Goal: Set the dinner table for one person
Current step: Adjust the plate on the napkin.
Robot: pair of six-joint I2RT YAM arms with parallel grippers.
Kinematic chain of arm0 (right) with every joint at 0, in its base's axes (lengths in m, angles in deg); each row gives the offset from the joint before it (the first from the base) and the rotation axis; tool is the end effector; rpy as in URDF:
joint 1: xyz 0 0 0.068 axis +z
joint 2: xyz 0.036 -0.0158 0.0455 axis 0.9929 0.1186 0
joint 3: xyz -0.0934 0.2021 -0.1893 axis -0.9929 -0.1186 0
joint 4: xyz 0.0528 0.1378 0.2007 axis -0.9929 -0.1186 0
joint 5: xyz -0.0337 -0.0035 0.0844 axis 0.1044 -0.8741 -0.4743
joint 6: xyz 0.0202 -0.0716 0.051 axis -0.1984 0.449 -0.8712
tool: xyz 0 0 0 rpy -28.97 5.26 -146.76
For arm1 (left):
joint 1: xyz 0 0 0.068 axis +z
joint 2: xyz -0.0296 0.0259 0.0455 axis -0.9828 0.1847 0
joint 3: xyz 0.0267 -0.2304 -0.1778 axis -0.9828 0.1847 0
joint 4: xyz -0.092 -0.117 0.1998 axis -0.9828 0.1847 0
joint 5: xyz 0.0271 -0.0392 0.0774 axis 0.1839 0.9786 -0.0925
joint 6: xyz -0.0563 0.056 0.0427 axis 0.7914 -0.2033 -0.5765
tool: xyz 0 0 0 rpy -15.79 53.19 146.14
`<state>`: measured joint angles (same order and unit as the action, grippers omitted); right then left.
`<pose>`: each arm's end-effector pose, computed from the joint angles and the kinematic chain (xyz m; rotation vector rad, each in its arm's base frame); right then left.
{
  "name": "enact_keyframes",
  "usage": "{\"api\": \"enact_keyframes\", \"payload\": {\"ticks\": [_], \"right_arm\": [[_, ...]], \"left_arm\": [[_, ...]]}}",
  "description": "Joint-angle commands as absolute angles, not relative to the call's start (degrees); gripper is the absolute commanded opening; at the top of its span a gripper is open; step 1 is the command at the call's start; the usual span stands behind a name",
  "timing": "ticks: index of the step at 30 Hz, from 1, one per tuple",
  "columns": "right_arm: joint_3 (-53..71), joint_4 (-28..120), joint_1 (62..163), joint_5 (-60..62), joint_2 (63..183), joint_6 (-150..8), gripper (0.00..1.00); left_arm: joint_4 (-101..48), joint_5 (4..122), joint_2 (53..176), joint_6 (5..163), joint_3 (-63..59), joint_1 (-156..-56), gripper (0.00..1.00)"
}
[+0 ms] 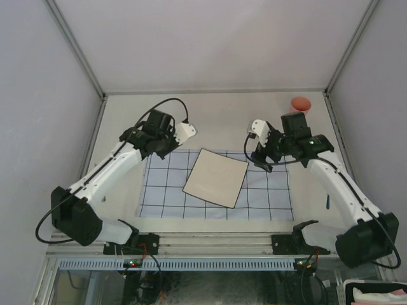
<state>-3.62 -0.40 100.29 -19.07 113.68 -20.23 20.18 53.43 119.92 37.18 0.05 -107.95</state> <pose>0.2293 0.1092 0.2866 -1.3930 2.0016 0.4018 0.2669 -0.1435 0.2814 1.3277 2.1652 0.0691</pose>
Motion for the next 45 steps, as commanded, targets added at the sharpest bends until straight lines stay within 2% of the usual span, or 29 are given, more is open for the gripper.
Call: {"api": "enact_keyframes", "payload": {"ticks": [1, 2, 3, 10, 15, 18, 22, 26, 33, 40, 45], "right_arm": [[-2.48, 2.30, 100.60, -21.47, 106.89, -31.34, 0.98], [-2.48, 2.82, 100.43, -21.41, 106.10, -33.20, 0.99], [-2.48, 3.54, 99.89, -21.32, 105.46, -36.13, 1.00], [-4.47, 6.73, 93.69, -30.83, 105.31, -55.70, 1.00], [-7.53, 12.74, 87.98, -38.87, 104.36, -63.50, 1.00], [-10.35, 19.34, 86.17, -45.44, 106.60, -70.75, 0.99], [-16.17, 30.02, 86.33, -49.58, 111.76, -78.70, 0.99], [-17.62, 30.91, 87.62, -47.67, 117.76, -76.34, 0.98], [-17.98, 34.22, 91.45, -45.88, 127.45, -74.24, 0.89], [-16.82, 36.50, 94.28, -45.04, 136.16, -73.33, 0.91], [-15.82, 34.65, 94.21, -44.45, 138.03, -71.46, 0.91]], "left_arm": [[22.57, 53.49, 113.38, 39.47, -2.51, -105.68, 0.66], [23.53, 54.54, 112.98, 39.47, -2.54, -105.00, 0.96], [24.49, 55.70, 112.58, 39.46, -2.44, -104.25, 1.00], [27.29, 65.99, 108.43, 41.26, 0.95, -97.66, 1.00], [31.91, 84.61, 107.52, 40.30, 1.03, -92.88, 1.00], [37.27, 98.09, 112.48, 36.91, 0.14, -91.53, 1.00], [44.85, 107.05, 122.95, 31.09, -1.76, -91.31, 1.00], [48.10, 107.17, 130.29, 25.55, -1.08, -90.83, 1.00], [40.54, 107.93, 134.25, 27.62, 2.93, -90.73, 1.00], [35.21, 106.18, 135.13, 30.43, 4.31, -90.73, 1.00], [28.15, 104.40, 134.98, 35.94, 9.39, -90.77, 1.00]]}}
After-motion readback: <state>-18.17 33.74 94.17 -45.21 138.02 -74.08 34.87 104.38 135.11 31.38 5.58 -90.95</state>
